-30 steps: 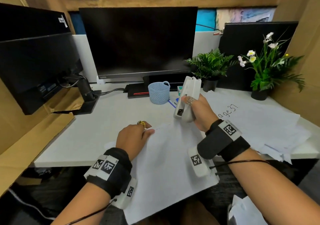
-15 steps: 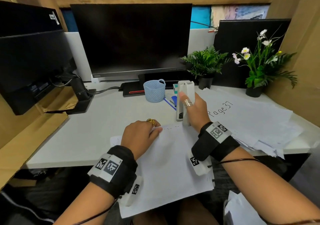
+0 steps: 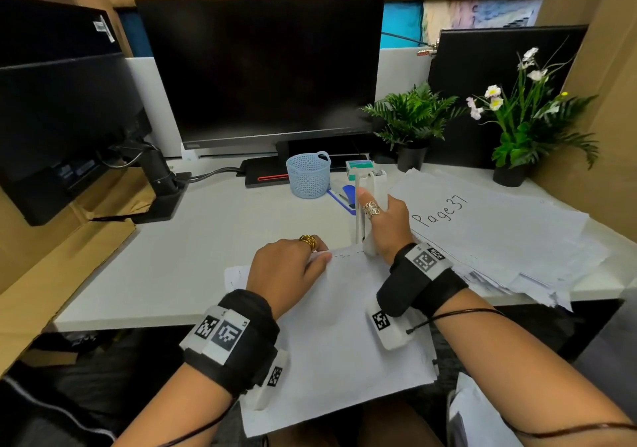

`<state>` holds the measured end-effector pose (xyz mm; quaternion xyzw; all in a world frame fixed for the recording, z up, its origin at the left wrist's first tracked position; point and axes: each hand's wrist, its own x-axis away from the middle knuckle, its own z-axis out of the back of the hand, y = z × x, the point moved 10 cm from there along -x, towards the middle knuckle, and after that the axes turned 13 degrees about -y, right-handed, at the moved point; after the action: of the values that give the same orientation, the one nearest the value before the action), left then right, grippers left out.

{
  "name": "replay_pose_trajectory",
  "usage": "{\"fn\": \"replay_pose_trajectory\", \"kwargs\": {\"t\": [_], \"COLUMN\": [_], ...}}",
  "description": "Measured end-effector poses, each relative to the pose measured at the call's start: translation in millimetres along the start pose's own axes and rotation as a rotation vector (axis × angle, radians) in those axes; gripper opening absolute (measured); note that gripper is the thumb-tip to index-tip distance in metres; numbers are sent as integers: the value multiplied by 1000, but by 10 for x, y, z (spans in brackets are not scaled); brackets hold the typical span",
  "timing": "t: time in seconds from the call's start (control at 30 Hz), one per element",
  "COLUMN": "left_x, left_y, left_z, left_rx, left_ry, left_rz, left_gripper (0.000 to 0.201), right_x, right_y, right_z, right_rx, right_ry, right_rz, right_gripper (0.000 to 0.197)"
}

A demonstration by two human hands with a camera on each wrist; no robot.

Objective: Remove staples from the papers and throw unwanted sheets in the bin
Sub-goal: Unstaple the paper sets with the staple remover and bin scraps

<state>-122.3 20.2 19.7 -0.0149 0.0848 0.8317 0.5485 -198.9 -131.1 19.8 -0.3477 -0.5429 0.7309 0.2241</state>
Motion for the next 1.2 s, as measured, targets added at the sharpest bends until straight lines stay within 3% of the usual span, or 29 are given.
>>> {"fn": "replay_pose_trajectory", "kwargs": {"t": [0.23,0.37,0.5,0.7,0.83,0.93,0.97,1.07,1.1,1.13,1.2], "left_x": [-37,-52,-73,-61,-52,-67,-73,-81,-78,-69,-56], "left_y": [6,10,32,72,57,-18,-50,-161,-192,-215,-232], "left_z": [-6,5,44,56,4,-55,-80,-156,-174,-191,-225], "left_rx": [-13,16,69,67,40,2,-14,-20,-15,-10,-13], "left_ry": [-3,3,25,18,-7,-36,-48,-79,-83,-86,-90], "left_rz": [4,10,-1,-25,-35,-16,-7,15,20,22,14], "left_gripper": [33,33,33,35,35,34,33,31,31,30,28], "right_x": [-36,-19,24,61,50,-7,-48,-202,-265,-271,-238], "right_y": [175,19,-67,-37,122,291,364,556,664,715,670], "right_z": [45,100,99,66,5,-94,-126,-99,-53,-15,38], "right_rx": [-9,386,517,324,228,156,90,70,128,215,435], "right_ry": [-52,-83,-70,-25,-67,-187,-221,-271,-291,-322,-388], "right_rz": [-164,-144,-111,-17,-100,-291,-360,-521,-573,-626,-662], "right_gripper": [26,47,52,40,41,39,47,97,101,91,53]}}
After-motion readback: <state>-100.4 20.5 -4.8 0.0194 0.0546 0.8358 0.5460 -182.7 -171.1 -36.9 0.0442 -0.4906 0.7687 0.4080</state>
